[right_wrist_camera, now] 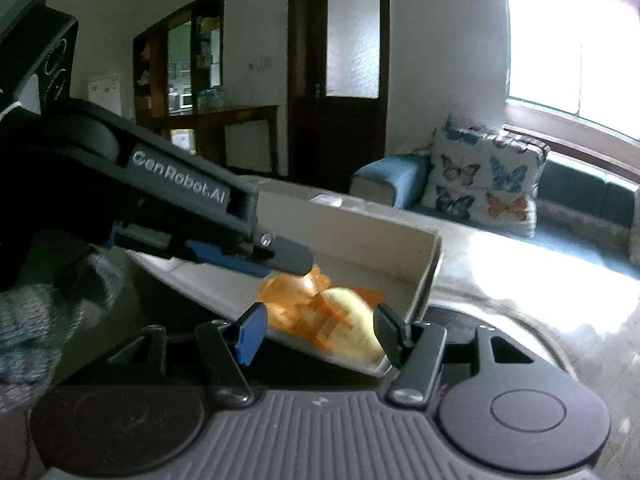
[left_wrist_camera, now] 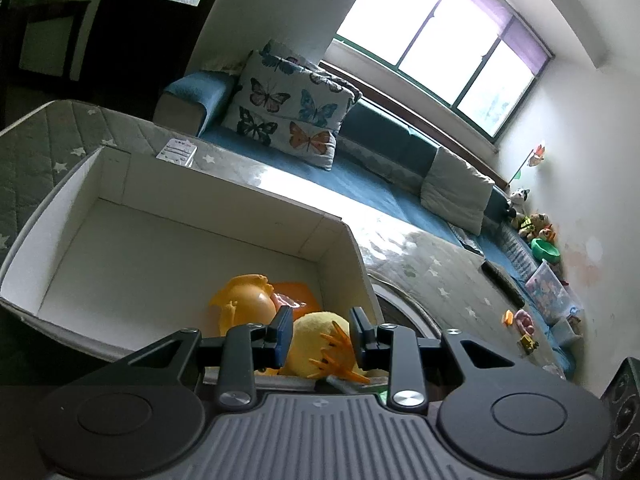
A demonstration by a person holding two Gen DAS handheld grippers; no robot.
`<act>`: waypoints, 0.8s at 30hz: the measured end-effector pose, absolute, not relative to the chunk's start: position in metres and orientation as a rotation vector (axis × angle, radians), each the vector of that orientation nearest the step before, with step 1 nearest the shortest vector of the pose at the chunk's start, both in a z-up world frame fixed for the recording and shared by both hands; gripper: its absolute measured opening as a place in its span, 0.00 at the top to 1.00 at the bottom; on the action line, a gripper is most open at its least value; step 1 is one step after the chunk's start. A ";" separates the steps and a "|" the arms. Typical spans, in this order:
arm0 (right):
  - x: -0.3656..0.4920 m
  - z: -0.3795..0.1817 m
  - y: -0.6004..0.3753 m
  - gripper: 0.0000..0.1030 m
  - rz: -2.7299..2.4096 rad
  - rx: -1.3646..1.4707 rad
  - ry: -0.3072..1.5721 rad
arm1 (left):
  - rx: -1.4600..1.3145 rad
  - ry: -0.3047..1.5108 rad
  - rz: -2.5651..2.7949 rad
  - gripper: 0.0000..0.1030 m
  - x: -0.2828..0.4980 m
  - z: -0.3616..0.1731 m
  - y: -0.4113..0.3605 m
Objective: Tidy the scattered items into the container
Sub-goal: 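Carry the fluffy chick into the white box and open the left gripper, then withdraw the left gripper and move it down to the small yellow duck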
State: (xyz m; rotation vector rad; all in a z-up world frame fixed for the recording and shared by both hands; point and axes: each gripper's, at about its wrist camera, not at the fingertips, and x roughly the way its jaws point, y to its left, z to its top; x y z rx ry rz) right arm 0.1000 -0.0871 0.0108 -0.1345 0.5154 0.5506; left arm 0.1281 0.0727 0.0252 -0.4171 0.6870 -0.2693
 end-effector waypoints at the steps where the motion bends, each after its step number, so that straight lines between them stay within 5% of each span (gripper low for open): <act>1: 0.100 0.011 -0.087 0.42 0.559 -0.128 0.521 | -0.418 0.688 -0.266 0.68 0.128 0.025 0.073; 13: 0.118 -0.002 -0.078 0.37 0.606 -0.067 0.634 | -0.427 0.704 -0.242 0.68 0.124 0.021 0.081; 24: 0.083 0.005 -0.086 0.37 0.570 -0.155 0.545 | -0.408 0.700 -0.248 0.68 0.107 0.020 0.077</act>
